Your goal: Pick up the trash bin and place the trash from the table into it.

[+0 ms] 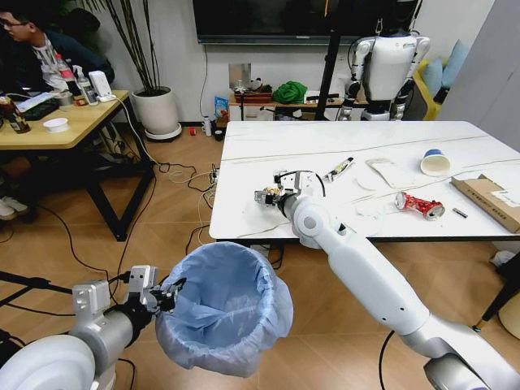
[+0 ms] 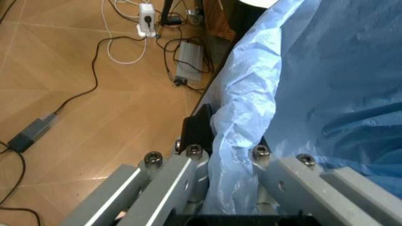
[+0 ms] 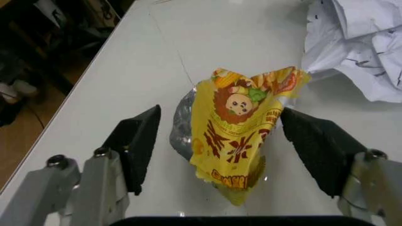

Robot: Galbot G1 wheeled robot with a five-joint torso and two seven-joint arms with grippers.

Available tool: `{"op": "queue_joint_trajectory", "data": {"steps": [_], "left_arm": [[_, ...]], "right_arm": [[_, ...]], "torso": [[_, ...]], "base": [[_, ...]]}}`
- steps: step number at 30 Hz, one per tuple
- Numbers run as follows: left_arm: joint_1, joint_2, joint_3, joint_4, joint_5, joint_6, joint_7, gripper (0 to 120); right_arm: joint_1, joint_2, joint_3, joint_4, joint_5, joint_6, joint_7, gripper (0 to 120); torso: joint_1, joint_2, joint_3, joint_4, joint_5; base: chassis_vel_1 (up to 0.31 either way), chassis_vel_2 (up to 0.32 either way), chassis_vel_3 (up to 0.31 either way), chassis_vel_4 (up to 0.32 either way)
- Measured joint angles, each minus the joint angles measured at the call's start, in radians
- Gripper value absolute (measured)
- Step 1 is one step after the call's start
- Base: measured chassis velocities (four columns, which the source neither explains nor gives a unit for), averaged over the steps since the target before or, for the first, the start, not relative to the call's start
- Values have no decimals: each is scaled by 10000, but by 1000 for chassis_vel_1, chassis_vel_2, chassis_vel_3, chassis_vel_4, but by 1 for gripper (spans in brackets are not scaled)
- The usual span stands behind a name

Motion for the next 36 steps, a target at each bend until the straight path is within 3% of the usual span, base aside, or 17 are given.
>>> {"op": "queue_joint_trajectory", "data": {"steps": [19,30,36], "left_arm": [[44,-79,-107,0,20,0,-19,3],[26,-226,-30,0,157,0,-158,3],[69,-235,-172,0,42,0,-425,3]], "right_arm": [[-92,-220,5,518,-273,36,7,0],[-110,-735,16,1894,390,52,-39,0],[-201,-1313,-119,3483,1498,51,-443,0]], "torso": [[0,-1,0,1,0],[-1,-1,-1,0,0],[-1,-1,-1,0,0]], "base": [[0,0,0,0],[0,0,0,0],[0,0,0,0]]}}
